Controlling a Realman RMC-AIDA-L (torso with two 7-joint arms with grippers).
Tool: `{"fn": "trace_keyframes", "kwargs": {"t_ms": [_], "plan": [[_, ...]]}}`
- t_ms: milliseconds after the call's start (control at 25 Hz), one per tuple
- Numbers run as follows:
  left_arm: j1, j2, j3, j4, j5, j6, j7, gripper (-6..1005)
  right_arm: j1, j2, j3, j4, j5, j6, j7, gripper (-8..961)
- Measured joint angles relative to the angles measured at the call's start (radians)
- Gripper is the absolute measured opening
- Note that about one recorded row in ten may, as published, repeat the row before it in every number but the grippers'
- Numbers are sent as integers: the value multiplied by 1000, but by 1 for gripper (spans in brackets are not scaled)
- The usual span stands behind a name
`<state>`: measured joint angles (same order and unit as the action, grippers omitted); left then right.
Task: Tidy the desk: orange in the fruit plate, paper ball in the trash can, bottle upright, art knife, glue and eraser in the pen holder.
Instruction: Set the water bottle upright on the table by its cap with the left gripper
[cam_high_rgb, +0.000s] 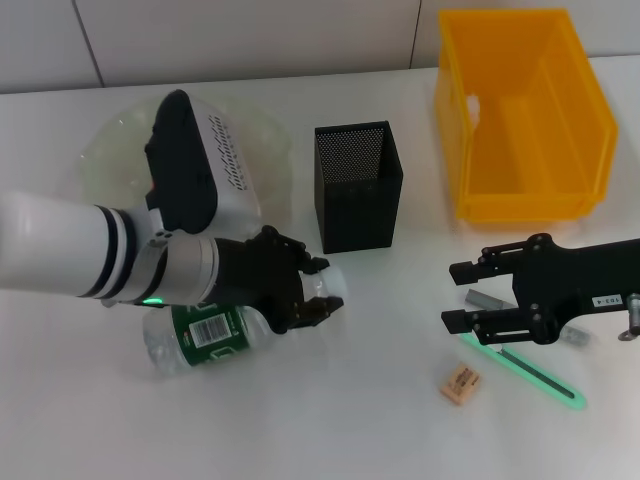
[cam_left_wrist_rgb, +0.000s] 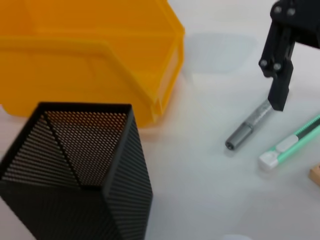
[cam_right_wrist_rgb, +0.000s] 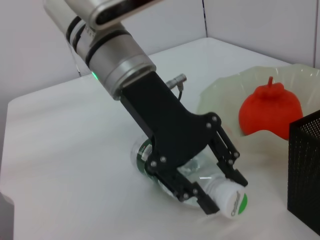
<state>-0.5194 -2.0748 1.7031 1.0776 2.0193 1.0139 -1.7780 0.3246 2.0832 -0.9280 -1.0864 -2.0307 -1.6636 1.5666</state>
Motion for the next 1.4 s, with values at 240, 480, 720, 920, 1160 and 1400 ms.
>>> {"fn": "trace_keyframes", "kwargs": {"t_ms": [240, 480, 720, 920, 1160, 1400], "plan": [[53, 3, -8, 82, 4, 11, -3, 436, -1, 0, 0, 0, 1, -1, 1, 617], [109, 5, -16, 169, 6, 13, -4, 436, -1, 0, 0, -1, 1, -2, 2, 617], [152, 6, -58, 236, 3, 36, -4, 435, 0, 0, 0, -1, 1, -3, 3, 617], [179, 5, -84, 266, -3, 39, -5, 435, 0, 0, 0, -1, 1, -3, 3, 617], [225, 5, -89, 328, -5, 39, -5, 435, 1, 0, 0, -1, 1, -4, 3, 617], [254, 6, -91, 375, -27, 41, -5, 435, 6, 0, 0, -1, 1, -2, 3, 617]]}}
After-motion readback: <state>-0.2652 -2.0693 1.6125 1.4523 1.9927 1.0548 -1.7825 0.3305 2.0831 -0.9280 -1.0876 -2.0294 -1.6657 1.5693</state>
